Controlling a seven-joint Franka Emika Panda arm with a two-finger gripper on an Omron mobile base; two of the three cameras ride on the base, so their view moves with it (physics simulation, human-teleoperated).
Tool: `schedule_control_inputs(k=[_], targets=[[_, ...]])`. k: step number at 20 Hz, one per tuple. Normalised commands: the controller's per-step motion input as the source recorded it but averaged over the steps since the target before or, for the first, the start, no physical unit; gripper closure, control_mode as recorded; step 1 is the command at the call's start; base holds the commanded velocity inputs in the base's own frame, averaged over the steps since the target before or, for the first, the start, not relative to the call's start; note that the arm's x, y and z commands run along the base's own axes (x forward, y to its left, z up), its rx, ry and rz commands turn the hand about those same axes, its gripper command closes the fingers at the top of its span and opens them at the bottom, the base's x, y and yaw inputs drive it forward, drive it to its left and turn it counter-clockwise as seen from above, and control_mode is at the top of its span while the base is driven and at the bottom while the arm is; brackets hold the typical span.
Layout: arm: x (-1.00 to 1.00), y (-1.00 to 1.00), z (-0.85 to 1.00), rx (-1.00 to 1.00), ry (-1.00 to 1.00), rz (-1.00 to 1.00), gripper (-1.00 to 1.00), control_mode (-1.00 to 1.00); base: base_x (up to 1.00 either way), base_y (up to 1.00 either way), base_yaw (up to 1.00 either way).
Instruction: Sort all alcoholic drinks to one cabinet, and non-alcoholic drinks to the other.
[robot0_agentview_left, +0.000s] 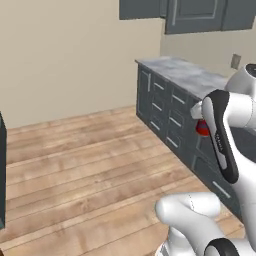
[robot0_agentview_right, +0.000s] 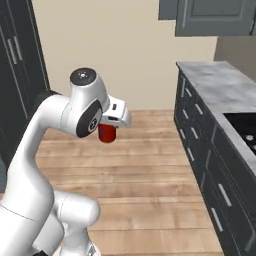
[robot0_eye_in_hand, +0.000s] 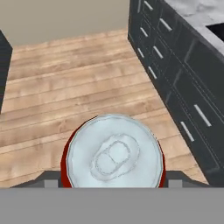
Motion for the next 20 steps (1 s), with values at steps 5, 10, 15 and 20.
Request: schedule_control_inputs(k=[5, 10, 15, 20], targets=[[0.00, 0.00, 0.00, 0.00, 0.00, 0.00, 1.00, 1.00, 1.00, 0.00, 0.32], [0.00, 0.00, 0.00, 0.00, 0.00, 0.00, 1.00, 1.00, 1.00, -0.02, 0.27], [0.00, 0.00, 0.00, 0.00, 0.00, 0.00, 1.00, 1.00, 1.00, -0.19, 0.21], [0.00, 0.00, 0.00, 0.00, 0.00, 0.00, 1.00, 1.00, 1.00, -0.25, 0.07]])
